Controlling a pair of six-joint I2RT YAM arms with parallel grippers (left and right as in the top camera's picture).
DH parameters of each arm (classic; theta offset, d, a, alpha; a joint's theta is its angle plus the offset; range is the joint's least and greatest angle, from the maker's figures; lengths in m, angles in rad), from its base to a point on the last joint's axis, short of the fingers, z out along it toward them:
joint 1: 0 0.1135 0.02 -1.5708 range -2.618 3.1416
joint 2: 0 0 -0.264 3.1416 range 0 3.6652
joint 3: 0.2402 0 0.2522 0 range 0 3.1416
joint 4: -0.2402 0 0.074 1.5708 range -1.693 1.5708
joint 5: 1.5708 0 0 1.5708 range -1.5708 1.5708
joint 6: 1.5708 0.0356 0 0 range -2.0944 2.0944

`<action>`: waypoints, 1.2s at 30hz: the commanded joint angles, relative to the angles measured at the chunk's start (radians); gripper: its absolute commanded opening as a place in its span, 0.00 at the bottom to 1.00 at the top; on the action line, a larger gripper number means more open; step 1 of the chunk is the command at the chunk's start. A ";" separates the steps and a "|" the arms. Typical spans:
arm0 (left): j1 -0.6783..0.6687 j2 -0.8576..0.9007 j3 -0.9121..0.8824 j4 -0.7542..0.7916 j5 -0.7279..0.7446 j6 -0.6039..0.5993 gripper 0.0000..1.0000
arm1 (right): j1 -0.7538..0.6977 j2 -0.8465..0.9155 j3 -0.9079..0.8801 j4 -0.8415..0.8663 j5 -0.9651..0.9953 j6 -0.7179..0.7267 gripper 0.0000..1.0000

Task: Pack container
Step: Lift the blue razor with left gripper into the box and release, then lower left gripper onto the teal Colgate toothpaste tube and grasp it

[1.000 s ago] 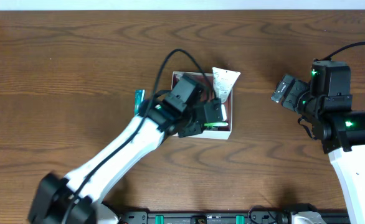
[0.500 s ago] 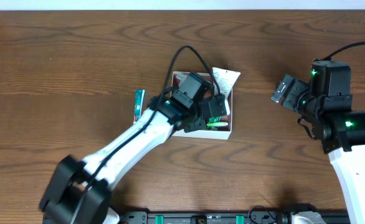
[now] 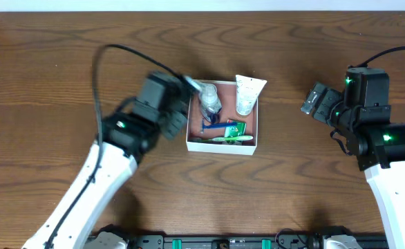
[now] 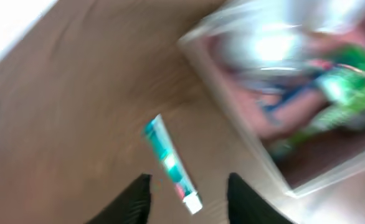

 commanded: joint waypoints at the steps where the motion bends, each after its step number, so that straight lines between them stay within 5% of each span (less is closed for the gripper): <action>1: 0.113 0.055 -0.023 -0.002 -0.066 -0.254 0.51 | -0.011 0.001 0.007 -0.001 0.004 -0.007 0.99; 3: 0.162 0.106 -0.039 0.010 -0.064 -0.277 0.64 | -0.011 0.001 0.007 -0.001 0.004 -0.007 0.99; 7: 0.202 0.238 -0.043 0.022 -0.024 -0.276 0.74 | -0.011 0.001 0.007 -0.001 0.004 -0.007 0.99; 17: 0.207 0.495 -0.043 0.040 -0.009 -0.351 0.67 | -0.011 0.001 0.007 -0.001 0.004 -0.007 0.99; 36: 0.207 0.549 -0.043 0.077 0.093 -0.404 0.53 | -0.011 0.001 0.007 -0.001 0.004 -0.007 0.99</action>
